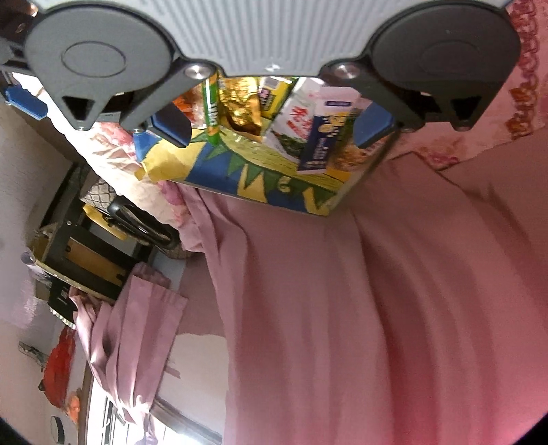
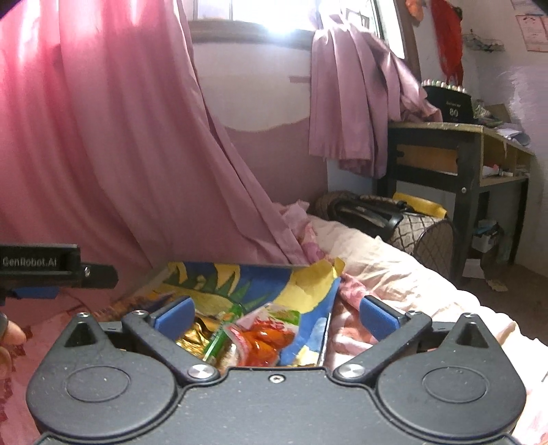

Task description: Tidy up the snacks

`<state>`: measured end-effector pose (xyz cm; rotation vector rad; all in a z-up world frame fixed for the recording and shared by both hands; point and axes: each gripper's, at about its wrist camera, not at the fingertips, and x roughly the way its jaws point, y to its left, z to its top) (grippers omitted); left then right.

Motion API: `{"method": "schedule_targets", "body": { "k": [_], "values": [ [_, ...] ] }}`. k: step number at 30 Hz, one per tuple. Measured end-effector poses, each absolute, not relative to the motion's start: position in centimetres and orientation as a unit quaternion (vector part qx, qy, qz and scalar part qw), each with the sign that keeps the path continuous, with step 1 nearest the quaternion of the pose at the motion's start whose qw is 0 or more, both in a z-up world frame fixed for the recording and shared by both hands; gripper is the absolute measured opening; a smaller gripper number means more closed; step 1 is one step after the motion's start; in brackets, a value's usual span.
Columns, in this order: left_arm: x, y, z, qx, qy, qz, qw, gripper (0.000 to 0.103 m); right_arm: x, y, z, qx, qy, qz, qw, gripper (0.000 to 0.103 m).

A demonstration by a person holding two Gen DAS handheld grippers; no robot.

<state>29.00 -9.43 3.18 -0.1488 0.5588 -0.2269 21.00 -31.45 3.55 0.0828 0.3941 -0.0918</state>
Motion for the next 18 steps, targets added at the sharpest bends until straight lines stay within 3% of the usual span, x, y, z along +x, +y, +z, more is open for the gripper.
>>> {"method": "schedule_targets", "body": {
  "k": [18],
  "values": [
    [25.7, -7.7, 4.1, -0.053, 0.274, -0.077, 0.957, 0.103, 18.6, -30.4, 4.8, 0.044, 0.163, -0.043, 0.985, 0.102]
  ]
}}
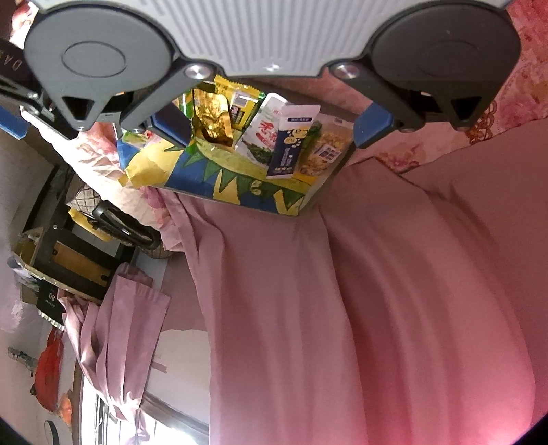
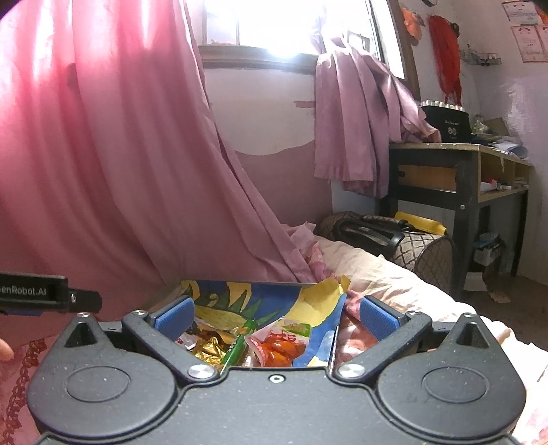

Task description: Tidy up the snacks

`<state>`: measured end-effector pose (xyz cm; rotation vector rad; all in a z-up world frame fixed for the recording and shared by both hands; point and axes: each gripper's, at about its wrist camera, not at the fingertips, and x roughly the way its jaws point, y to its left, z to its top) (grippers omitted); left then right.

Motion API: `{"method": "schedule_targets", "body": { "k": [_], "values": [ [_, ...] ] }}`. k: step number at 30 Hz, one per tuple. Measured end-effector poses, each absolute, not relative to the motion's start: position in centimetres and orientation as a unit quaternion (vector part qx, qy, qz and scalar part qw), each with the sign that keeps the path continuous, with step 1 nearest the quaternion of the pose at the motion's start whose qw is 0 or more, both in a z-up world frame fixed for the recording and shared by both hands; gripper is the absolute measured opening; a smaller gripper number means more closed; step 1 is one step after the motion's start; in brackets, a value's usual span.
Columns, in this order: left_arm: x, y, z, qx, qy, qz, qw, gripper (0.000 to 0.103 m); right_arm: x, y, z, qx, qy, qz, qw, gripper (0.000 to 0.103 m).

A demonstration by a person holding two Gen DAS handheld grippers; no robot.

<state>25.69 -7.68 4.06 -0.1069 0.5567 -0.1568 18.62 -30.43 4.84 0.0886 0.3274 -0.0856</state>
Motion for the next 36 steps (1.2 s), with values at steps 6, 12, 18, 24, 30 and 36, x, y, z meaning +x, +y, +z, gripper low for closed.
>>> {"method": "schedule_targets", "body": {
  "k": [6, 12, 18, 24, 30, 36],
  "values": [
    [24.2, -7.0, 4.2, -0.052, 0.275, -0.067, 0.958, 0.103, 17.6, -30.6, 5.2, 0.059, 0.16, -0.051, 0.984, 0.102],
    [22.3, -6.2, 4.2, -0.055, 0.266, -0.038, 0.962, 0.103, 16.2, -30.6, 5.6, 0.074, 0.157, -0.057, 0.983, 0.102],
    [20.3, -6.6, 4.5, -0.031, 0.238, -0.023, 0.971, 0.103, 15.2, -30.1, 5.5, 0.073, 0.153, -0.068, 0.983, 0.102],
    [18.7, -5.8, 4.6, -0.042, 0.238, -0.016, 0.97, 0.103, 13.9, -29.7, 5.5, 0.076, 0.153, -0.073, 0.983, 0.102],
    [17.2, -4.9, 4.6, -0.036, 0.229, -0.014, 0.973, 0.103, 12.5, -29.0, 5.7, 0.077, 0.151, -0.076, 0.983, 0.102],
    [15.4, -4.0, 4.4, -0.027, 0.219, -0.02, 0.975, 0.103, 10.5, -27.6, 5.9, 0.073, 0.147, -0.071, 0.984, 0.102]
  ]
}}
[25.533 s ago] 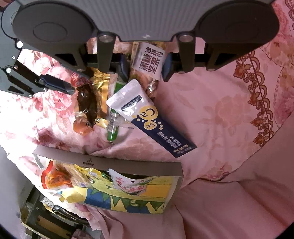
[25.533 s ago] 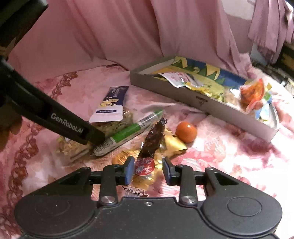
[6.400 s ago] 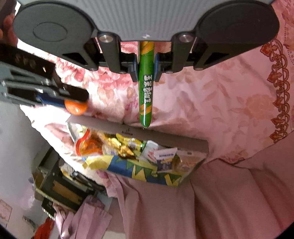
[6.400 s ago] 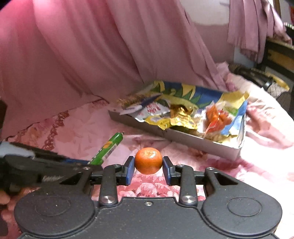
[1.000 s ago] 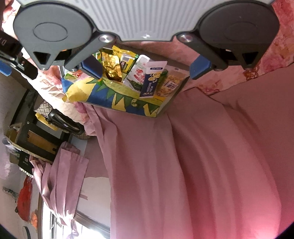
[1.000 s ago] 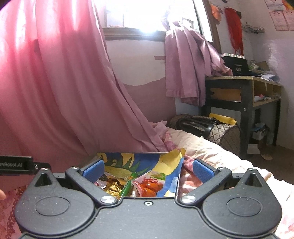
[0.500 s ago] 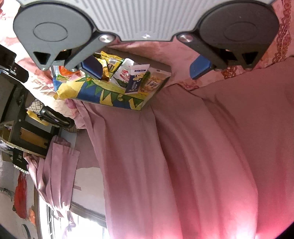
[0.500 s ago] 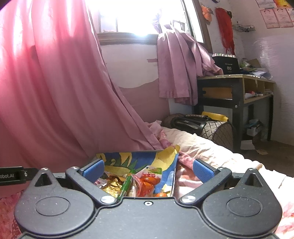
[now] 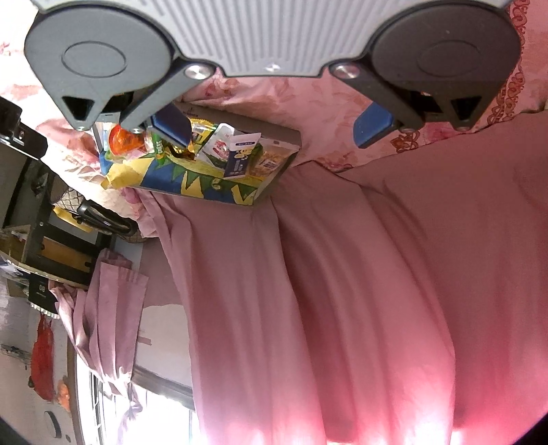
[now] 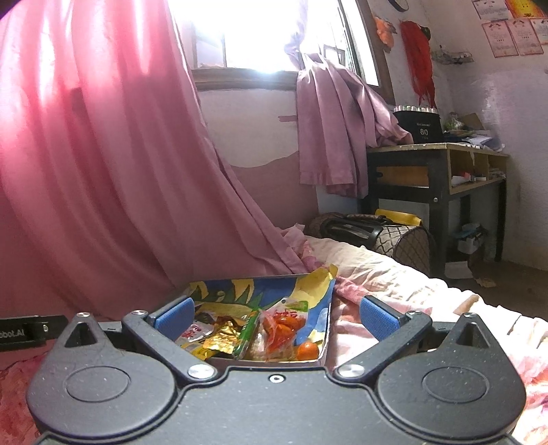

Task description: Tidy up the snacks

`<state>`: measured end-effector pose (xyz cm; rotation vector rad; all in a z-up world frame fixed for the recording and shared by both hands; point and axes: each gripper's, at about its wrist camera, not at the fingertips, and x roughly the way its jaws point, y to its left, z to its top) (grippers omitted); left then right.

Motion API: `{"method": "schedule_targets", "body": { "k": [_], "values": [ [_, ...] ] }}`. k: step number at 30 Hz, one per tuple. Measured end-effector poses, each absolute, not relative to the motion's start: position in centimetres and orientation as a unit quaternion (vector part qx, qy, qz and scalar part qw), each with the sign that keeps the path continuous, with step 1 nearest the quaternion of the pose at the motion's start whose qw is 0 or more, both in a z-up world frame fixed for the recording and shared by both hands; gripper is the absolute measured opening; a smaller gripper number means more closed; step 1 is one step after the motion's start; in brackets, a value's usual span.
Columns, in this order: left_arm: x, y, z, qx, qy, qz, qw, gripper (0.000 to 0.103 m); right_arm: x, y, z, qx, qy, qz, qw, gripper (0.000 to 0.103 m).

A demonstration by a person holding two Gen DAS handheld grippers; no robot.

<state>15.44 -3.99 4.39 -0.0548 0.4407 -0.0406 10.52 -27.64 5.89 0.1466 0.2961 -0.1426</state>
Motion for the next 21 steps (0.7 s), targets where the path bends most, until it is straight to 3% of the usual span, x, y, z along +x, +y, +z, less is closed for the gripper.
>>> {"method": "schedule_targets", "body": {
  "k": [21],
  "values": [
    [10.4, -1.0, 2.8, -0.012, 0.168, -0.027, 0.985, 0.103, 6.6, -25.0, 5.7, 0.063, 0.138, -0.087, 0.985, 0.102]
  ]
}}
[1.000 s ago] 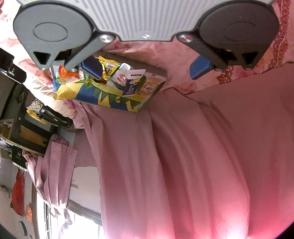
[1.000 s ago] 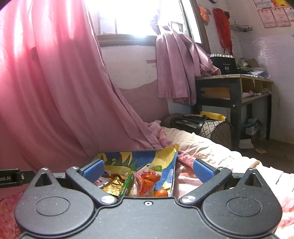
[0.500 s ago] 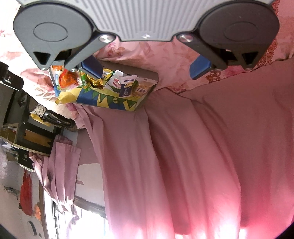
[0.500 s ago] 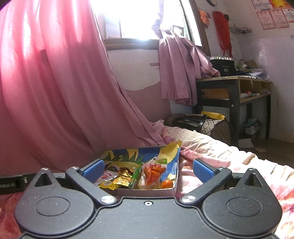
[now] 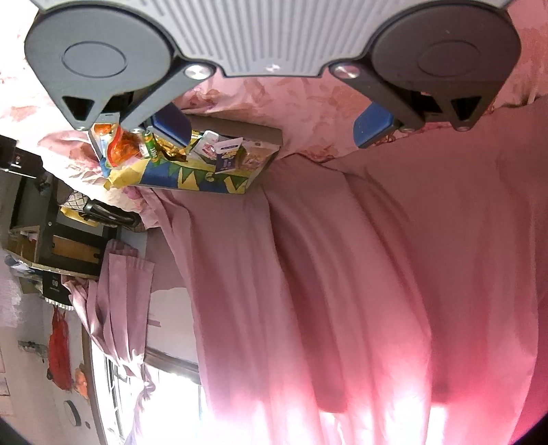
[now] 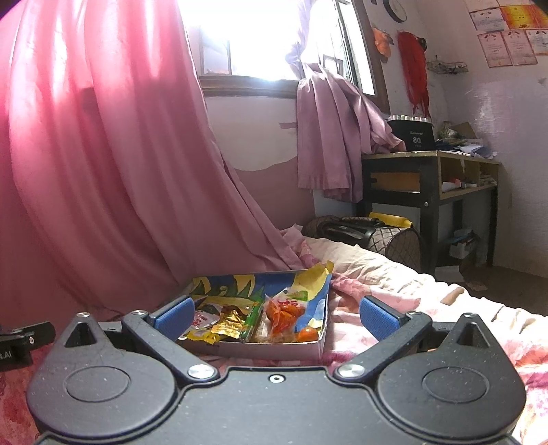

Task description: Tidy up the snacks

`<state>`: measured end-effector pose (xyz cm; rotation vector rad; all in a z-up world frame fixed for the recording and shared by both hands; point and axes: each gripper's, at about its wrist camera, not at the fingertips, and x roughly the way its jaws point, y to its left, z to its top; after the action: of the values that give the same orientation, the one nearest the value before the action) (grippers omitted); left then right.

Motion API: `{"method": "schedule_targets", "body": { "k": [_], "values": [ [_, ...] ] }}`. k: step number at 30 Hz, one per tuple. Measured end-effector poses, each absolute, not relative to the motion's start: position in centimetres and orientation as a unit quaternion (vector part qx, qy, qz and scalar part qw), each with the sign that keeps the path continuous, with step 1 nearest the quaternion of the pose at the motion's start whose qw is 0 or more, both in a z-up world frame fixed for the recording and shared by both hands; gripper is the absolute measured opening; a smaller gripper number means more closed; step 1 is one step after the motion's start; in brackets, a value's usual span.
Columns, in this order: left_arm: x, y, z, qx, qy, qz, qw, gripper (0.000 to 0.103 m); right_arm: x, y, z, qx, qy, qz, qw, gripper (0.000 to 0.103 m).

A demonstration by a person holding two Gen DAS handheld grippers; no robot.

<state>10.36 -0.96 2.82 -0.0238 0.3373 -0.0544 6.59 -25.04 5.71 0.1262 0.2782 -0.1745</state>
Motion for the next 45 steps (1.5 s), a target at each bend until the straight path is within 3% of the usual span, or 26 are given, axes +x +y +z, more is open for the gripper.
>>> {"method": "schedule_targets", "body": {
  "k": [17, 45],
  "values": [
    [9.2, 1.6, 1.7, -0.066, 0.182, 0.003, 0.981, 0.103, 5.4, -23.5, 5.1, 0.047, 0.145, -0.087, 0.984, 0.102],
    [6.4, 1.3, 0.0, -0.044, 0.221, 0.002, 0.974, 0.103, 2.6, -21.5, 3.2, 0.039, 0.193, -0.075, 0.978, 0.102]
  ]
}}
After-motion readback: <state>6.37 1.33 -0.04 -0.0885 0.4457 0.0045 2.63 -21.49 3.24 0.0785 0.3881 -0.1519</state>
